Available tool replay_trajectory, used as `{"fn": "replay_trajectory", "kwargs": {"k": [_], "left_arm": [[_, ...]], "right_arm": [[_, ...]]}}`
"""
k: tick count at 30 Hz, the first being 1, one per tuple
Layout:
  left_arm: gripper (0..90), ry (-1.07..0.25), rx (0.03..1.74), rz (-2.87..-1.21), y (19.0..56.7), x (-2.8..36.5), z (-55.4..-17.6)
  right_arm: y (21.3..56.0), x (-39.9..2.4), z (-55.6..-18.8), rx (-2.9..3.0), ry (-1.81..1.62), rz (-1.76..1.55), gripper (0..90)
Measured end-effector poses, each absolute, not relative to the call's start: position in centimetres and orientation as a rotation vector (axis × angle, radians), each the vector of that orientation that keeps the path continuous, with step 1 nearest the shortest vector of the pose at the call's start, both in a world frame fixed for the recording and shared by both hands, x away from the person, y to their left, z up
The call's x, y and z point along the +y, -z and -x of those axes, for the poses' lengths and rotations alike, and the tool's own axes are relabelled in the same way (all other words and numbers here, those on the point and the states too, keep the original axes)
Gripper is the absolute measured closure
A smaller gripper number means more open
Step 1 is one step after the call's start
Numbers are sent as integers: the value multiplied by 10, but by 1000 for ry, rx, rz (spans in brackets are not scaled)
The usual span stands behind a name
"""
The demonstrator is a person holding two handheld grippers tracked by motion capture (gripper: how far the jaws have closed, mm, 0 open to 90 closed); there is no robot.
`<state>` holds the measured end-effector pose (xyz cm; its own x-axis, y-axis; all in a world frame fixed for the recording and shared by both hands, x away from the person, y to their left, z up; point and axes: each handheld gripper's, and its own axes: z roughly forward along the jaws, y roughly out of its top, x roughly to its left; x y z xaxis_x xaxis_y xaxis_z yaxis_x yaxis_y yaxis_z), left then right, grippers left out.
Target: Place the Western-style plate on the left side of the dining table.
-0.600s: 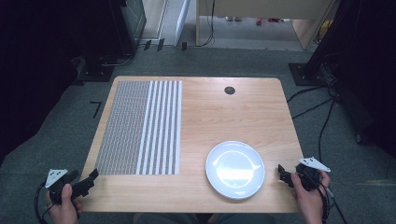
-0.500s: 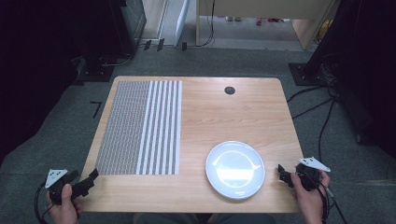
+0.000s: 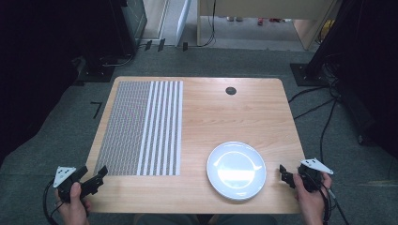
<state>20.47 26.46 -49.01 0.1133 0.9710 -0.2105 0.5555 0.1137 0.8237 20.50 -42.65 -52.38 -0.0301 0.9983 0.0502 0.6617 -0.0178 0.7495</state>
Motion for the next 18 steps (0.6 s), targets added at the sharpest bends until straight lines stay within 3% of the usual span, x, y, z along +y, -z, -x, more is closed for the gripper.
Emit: {"fn": "replay_trajectory", "kwargs": {"k": [18], "left_arm": [[190, -563, 1466, -1642, 483, 215, -213]], "right_arm": [[506, -412, -209, 1741, -930, -1714, 145]]}}
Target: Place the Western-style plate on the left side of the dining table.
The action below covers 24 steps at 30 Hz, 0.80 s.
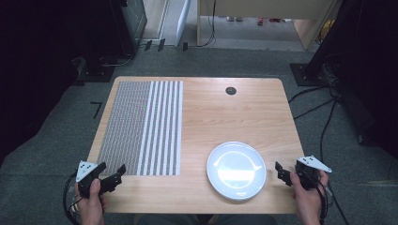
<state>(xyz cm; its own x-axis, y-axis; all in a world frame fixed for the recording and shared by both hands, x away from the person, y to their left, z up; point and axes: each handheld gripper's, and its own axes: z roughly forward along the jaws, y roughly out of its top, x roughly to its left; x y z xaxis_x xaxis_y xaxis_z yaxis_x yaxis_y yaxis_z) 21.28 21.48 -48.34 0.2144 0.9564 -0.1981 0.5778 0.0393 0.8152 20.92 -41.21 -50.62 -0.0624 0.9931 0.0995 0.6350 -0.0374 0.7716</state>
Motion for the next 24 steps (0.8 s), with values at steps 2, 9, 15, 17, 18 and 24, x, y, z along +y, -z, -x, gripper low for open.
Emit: {"fn": "replay_trajectory", "kwargs": {"k": [2, 9, 15, 17, 18, 24], "left_arm": [[190, -557, 1466, -1644, 483, 212, -215], [191, -546, 1439, -1661, 477, 195, -221], [190, -533, 1411, -1677, 474, 178, -227], [190, -533, 1406, -1678, 473, 175, -228], [190, -531, 1401, -1681, 473, 172, -230], [190, -502, 1363, -1715, 477, 149, -236]], "right_arm": [[504, -413, -210, 1735, -947, -1729, 147], [478, -411, -219, 1626, -972, -1778, 158], [473, -407, -222, 1578, -1026, -1801, 160], [476, -406, -221, 1572, -1037, -1799, 160], [479, -405, -220, 1569, -1047, -1804, 160], [494, -398, -215, 1639, -1041, -1791, 179]]}}
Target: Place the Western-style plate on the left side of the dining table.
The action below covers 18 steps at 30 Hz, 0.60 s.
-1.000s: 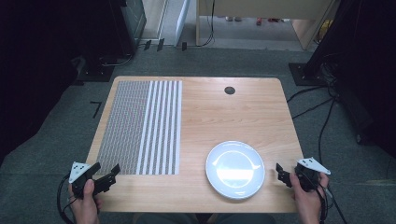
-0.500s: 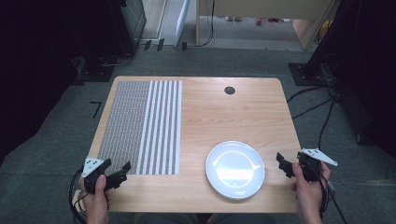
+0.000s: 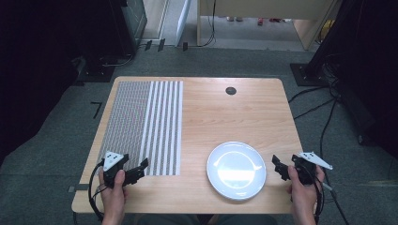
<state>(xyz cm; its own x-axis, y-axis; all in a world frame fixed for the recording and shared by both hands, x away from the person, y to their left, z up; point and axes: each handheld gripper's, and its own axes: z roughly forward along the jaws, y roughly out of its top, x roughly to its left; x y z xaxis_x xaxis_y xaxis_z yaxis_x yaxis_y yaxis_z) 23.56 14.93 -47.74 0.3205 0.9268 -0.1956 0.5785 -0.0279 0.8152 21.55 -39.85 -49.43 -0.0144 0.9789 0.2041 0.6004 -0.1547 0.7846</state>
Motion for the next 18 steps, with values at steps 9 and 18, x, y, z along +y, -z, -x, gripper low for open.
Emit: {"fn": "replay_trajectory", "kwargs": {"k": [9, 18], "left_arm": [[190, -457, 1286, -1758, 475, 109, -246], [190, -424, 1250, -1769, 475, 84, -251]], "right_arm": [[499, -396, -214, 1671, -1017, -1755, 181], [501, -395, -214, 1688, -1016, -1743, 183]]}}
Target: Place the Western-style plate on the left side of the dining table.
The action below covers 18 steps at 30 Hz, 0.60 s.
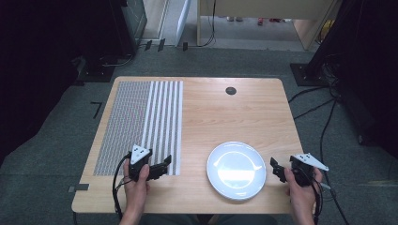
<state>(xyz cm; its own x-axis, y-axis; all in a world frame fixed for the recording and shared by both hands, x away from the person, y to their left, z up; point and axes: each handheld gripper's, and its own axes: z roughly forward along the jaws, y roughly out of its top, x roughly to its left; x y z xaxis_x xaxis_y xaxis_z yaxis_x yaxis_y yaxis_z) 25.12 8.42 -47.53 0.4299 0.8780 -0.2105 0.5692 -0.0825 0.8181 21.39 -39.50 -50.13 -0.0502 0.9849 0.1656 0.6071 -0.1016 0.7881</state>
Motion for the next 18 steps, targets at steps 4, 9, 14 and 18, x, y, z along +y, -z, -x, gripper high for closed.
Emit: {"fn": "replay_trajectory", "kwargs": {"k": [4, 9, 14, 18], "left_arm": [[190, -409, 1231, -1780, 475, 73, -253], [191, -383, 1206, -1792, 476, 57, -254], [191, -366, 1185, -1816, 480, 45, -253], [190, -343, 1173, -1831, 485, 37, -251]], "right_arm": [[502, -394, -214, 1693, -1018, -1741, 188], [501, -390, -214, 1689, -1024, -1737, 208], [502, -389, -213, 1680, -1024, -1732, 239], [502, -387, -214, 1679, -1032, -1726, 275]]}}
